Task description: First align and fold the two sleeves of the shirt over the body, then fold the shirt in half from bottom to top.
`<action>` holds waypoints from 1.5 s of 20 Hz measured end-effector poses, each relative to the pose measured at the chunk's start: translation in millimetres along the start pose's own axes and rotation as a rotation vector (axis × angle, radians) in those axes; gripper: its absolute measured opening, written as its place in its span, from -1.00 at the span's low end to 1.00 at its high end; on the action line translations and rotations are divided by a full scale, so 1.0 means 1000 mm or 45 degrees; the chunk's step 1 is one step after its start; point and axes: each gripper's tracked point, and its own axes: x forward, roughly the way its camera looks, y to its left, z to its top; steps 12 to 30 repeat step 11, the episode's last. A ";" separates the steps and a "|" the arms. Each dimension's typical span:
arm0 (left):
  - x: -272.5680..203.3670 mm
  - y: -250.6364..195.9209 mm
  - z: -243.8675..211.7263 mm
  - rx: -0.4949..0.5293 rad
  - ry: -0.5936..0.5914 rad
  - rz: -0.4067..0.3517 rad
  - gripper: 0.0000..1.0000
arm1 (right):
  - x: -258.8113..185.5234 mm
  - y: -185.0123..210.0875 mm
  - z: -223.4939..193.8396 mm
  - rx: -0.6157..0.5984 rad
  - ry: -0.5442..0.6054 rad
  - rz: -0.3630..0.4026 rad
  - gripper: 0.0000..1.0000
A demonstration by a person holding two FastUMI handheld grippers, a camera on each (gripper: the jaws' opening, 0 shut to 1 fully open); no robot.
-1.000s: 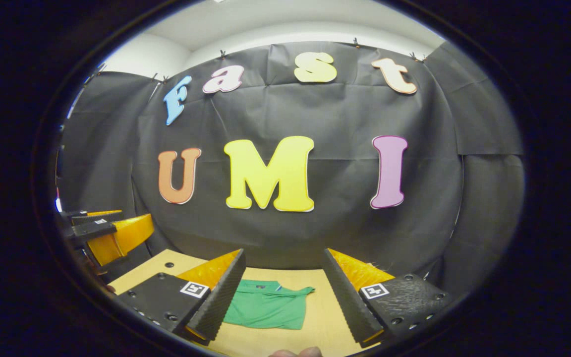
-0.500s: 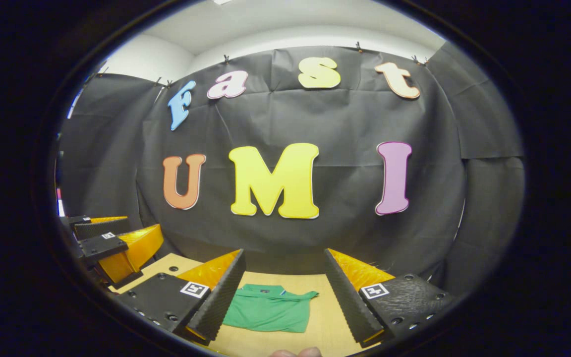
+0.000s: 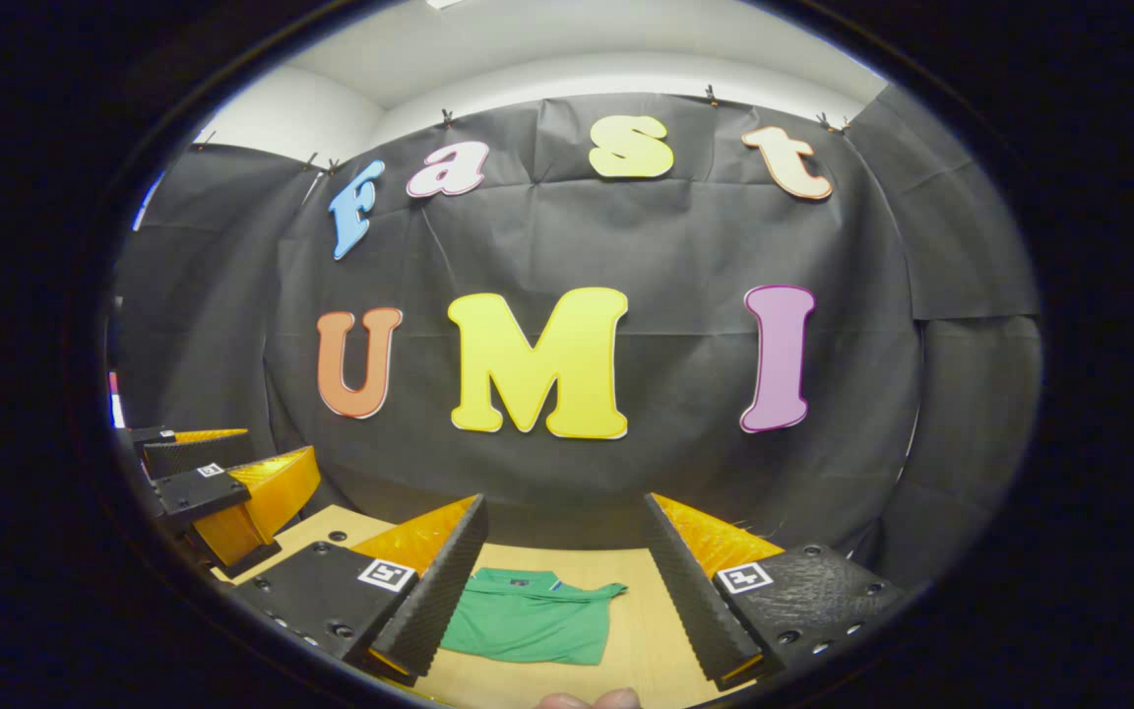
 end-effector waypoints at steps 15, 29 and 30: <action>0.004 -0.006 0.002 0.027 -0.013 -0.013 1.00 | 0.003 -0.008 0.001 0.008 -0.007 -0.015 0.94; 0.004 -0.006 0.002 0.027 -0.013 -0.013 1.00 | 0.003 -0.008 0.001 0.008 -0.007 -0.015 0.94; 0.004 -0.006 0.002 0.027 -0.013 -0.013 1.00 | 0.003 -0.008 0.001 0.008 -0.007 -0.015 0.94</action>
